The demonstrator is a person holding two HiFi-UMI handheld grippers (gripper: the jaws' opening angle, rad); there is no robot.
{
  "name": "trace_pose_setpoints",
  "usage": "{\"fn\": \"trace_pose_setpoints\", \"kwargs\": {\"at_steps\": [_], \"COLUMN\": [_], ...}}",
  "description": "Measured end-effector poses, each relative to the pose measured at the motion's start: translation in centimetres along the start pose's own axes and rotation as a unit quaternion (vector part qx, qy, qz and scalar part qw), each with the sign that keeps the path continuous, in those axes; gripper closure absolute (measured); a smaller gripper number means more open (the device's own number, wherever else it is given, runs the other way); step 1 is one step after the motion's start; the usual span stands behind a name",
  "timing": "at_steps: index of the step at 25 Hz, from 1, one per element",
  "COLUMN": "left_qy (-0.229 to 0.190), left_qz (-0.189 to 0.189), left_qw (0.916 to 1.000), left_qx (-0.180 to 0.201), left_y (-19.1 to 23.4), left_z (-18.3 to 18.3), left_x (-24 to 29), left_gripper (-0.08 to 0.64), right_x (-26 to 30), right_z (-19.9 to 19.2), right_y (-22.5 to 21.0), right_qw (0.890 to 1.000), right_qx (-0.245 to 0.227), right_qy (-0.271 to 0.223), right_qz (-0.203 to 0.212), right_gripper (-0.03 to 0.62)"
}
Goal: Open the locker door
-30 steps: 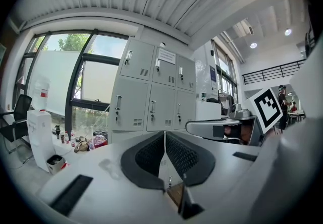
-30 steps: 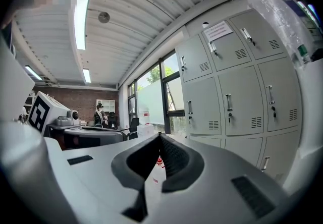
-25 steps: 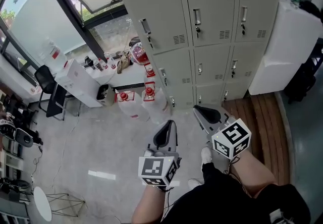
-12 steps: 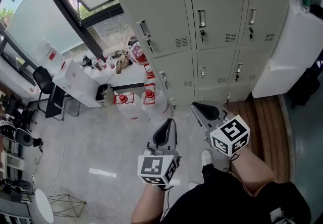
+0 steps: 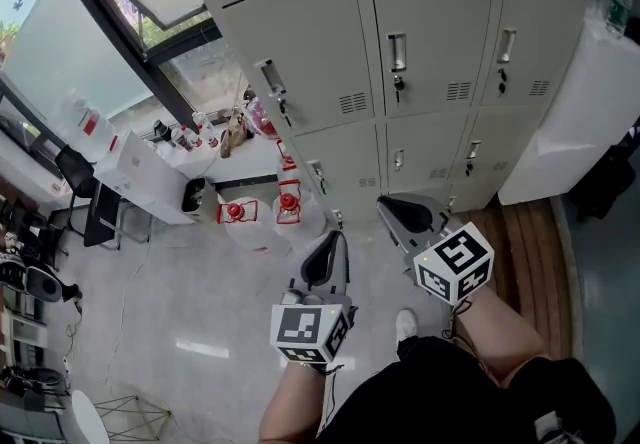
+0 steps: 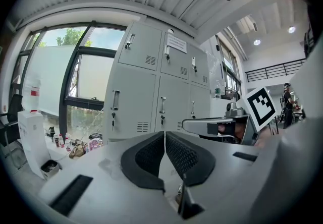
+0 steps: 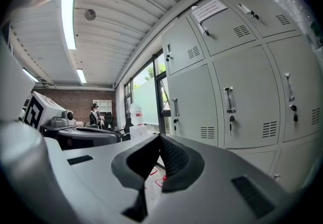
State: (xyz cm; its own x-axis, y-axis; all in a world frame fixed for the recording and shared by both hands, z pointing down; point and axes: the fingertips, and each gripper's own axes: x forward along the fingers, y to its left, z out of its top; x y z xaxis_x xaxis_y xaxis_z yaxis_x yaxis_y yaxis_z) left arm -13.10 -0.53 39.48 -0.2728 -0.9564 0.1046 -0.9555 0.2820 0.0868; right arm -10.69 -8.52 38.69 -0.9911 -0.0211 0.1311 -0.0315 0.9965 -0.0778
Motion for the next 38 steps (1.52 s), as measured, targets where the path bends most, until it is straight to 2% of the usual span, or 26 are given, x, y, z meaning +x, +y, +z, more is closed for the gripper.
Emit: {"fn": "trace_pose_setpoints", "kwargs": {"at_steps": [16,25,31,36,38], "left_qy": [-0.011,-0.022,-0.022,-0.017,-0.015], "left_qz": [-0.008,-0.020,-0.041,-0.073,-0.086], "left_qw": [0.9999,0.9995,0.9988,0.9970,0.9959], "left_qx": [0.002,0.013,0.014,0.020,0.025], "left_y": [-0.1,-0.8,-0.9,-0.7,-0.4], "left_z": [2.4,3.9,4.3,4.3,4.4], "left_x": [10.4,13.9,15.9,17.7,18.3], "left_gripper": [0.537,0.537,0.537,0.537,0.537], "right_x": [3.2,4.3,5.0,6.3,6.9], "right_z": [2.6,4.4,5.6,5.7,5.7], "right_y": [-10.5,-15.1,-17.2,-19.0,-19.8], "right_qw": [1.000,0.999,0.997,0.995,0.993], "right_qx": [-0.009,-0.013,-0.017,-0.013,-0.005], "right_qy": [-0.011,-0.025,-0.036,-0.035,-0.037], "right_qz": [-0.022,-0.044,-0.069,-0.094,-0.109], "right_gripper": [0.538,0.538,0.538,0.538,0.509]}}
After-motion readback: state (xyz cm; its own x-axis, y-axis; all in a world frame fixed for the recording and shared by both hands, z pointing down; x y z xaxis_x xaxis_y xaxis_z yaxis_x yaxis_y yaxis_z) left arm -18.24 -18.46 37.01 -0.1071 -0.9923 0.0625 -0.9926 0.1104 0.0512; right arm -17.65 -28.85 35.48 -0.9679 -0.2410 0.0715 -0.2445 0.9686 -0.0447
